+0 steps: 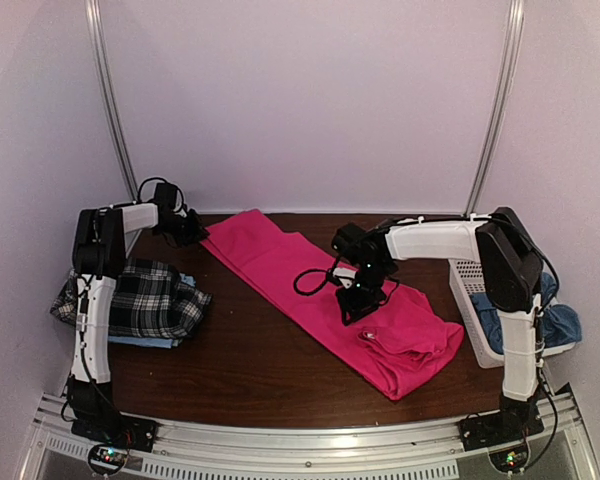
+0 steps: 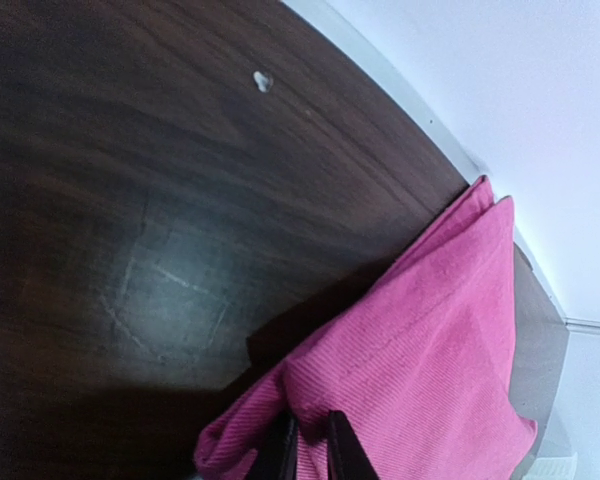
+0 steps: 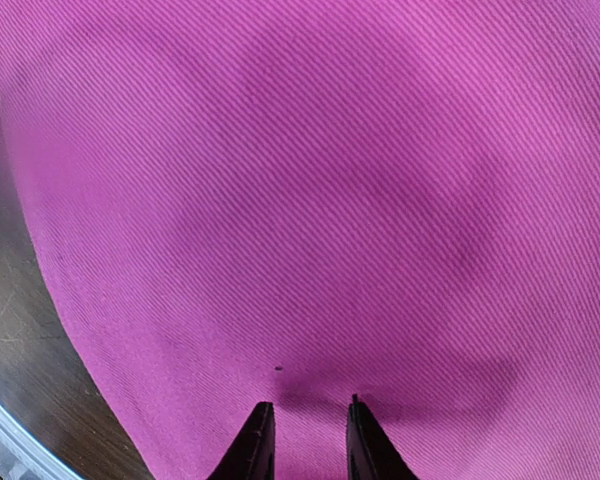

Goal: Fold and stack the mixed laundry pile
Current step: Adjust the 2/3-rectangle-folded trousers at the center of the board.

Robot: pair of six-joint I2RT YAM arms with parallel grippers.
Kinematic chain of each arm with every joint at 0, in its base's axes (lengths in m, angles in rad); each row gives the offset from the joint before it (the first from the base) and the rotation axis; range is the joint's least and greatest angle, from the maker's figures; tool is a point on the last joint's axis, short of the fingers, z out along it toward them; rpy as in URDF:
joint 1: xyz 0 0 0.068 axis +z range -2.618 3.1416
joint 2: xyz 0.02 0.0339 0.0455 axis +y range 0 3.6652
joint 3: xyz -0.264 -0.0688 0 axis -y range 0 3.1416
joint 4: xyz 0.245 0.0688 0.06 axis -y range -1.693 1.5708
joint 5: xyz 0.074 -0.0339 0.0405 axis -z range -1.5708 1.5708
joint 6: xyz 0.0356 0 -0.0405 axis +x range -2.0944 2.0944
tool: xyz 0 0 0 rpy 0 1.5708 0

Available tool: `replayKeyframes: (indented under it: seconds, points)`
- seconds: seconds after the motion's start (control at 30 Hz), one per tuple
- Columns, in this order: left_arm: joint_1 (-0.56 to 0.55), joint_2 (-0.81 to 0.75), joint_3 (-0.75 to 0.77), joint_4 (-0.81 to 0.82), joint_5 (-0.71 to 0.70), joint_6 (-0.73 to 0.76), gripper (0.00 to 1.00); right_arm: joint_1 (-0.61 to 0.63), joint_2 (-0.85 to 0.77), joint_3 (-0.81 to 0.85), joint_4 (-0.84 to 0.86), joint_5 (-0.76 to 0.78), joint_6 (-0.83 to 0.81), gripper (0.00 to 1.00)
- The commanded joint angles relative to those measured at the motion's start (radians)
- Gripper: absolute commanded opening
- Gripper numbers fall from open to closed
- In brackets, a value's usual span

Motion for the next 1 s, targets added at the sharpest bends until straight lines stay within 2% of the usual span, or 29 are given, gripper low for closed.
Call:
replayKeyframes:
  seconds: [0.0, 0.13, 0.27, 0.4, 0.53, 0.67, 0.87, 0.97]
  points:
    - [-0.007, 0.050, 0.050, 0.026, -0.013, -0.025, 0.10, 0.003, 0.011, -0.011, -0.016, 0.007, -0.007, 0.26]
    - [-0.007, 0.060, 0.068, 0.054, -0.016, -0.059, 0.10, 0.003, 0.008, -0.012, -0.017, 0.006, -0.005, 0.25]
    - [-0.013, 0.079, 0.084, 0.097, -0.008, -0.105, 0.19, 0.002, 0.005, -0.019, -0.018, 0.007, -0.005, 0.25]
    - [-0.023, 0.085, 0.080, 0.132, -0.003, -0.128, 0.22, 0.003, -0.002, -0.031, -0.015, 0.009, -0.002, 0.25]
    - [-0.031, 0.087, 0.081, 0.158, 0.004, -0.130, 0.14, 0.003, -0.008, -0.037, -0.015, 0.010, -0.001, 0.25]
    - [-0.032, 0.083, 0.090, 0.176, 0.012, -0.126, 0.00, 0.003, -0.010, -0.043, -0.014, 0.008, -0.002, 0.24]
    - [-0.031, 0.027, 0.090, 0.154, -0.004, -0.101, 0.00, 0.002, -0.010, -0.045, -0.011, 0.009, 0.001, 0.24]
    - [-0.031, -0.032, 0.043, 0.154, -0.029, -0.101, 0.00, 0.003, -0.011, -0.050, -0.008, 0.006, 0.004, 0.24]
